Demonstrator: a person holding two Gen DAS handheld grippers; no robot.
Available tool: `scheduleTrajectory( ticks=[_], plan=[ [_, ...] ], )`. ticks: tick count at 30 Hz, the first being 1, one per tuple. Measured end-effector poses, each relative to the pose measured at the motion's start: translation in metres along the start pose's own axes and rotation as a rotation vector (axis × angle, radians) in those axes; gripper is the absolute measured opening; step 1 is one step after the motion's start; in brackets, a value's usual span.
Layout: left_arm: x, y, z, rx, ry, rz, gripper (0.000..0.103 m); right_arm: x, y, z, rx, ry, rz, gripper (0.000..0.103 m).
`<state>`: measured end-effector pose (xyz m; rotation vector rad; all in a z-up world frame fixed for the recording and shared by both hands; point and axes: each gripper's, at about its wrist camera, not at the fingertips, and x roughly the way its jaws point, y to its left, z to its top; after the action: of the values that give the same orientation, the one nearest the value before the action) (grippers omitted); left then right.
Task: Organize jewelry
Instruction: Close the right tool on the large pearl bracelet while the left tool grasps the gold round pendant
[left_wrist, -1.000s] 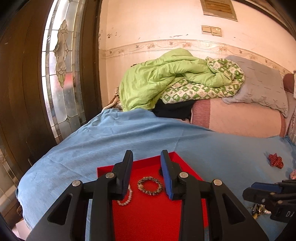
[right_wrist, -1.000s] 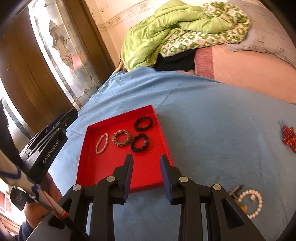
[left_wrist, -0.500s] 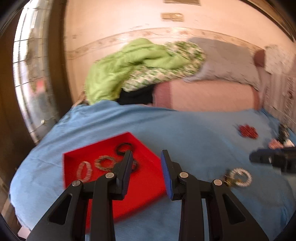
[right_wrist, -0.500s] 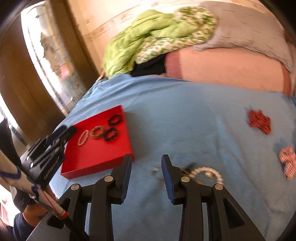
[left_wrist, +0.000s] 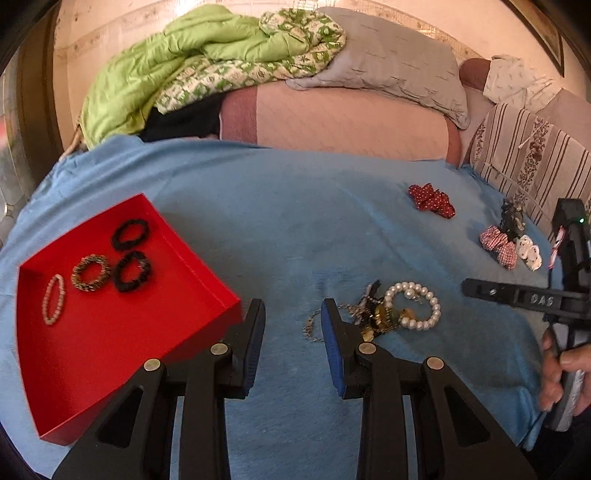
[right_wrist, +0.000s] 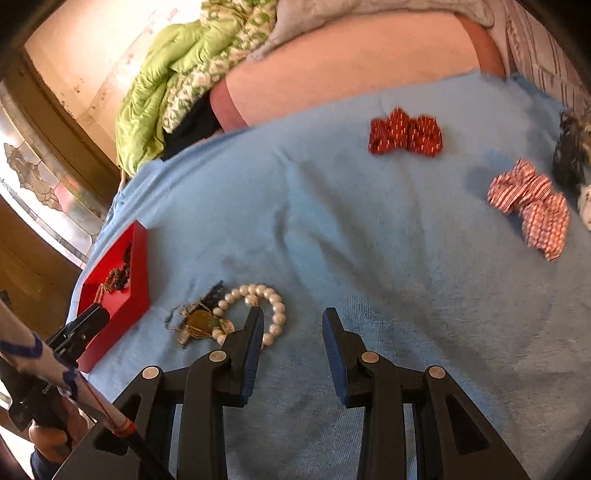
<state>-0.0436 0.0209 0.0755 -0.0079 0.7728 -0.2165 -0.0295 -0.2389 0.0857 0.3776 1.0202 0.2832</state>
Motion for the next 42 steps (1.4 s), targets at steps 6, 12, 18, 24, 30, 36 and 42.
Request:
scheduleTrajectory(
  ticks=[6, 12, 18, 24, 30, 36, 42],
  plan=[
    [0.010, 0.001, 0.000, 0.019, 0.016, 0.009, 0.030, 0.031, 0.019, 0.003, -0.062, 0.062, -0.024, 0.035],
    [0.015, 0.002, 0.002, 0.027, 0.022, 0.006, 0.030, 0.047, 0.037, -0.004, -0.194, 0.101, -0.124, 0.012],
    [0.019, -0.004, 0.006, 0.035, 0.025, -0.025, 0.030, 0.011, 0.037, -0.004, -0.215, -0.023, -0.146, 0.010],
    [0.030, -0.019, 0.009, 0.069, 0.050, -0.067, 0.030, -0.054, 0.036, 0.003, -0.205, -0.266, 0.008, 0.010],
    [0.048, -0.033, 0.006, 0.110, 0.089, -0.068, 0.030, -0.065, 0.017, 0.005, -0.097, -0.276, 0.144, 0.010],
    [0.057, -0.047, 0.004, 0.152, 0.110, -0.106, 0.030, -0.066, 0.005, 0.009, -0.034, -0.264, 0.114, 0.011],
    [0.060, -0.071, 0.001, 0.225, 0.111, -0.167, 0.030, -0.072, 0.003, 0.009, -0.036, -0.272, 0.078, 0.011]
  ],
)
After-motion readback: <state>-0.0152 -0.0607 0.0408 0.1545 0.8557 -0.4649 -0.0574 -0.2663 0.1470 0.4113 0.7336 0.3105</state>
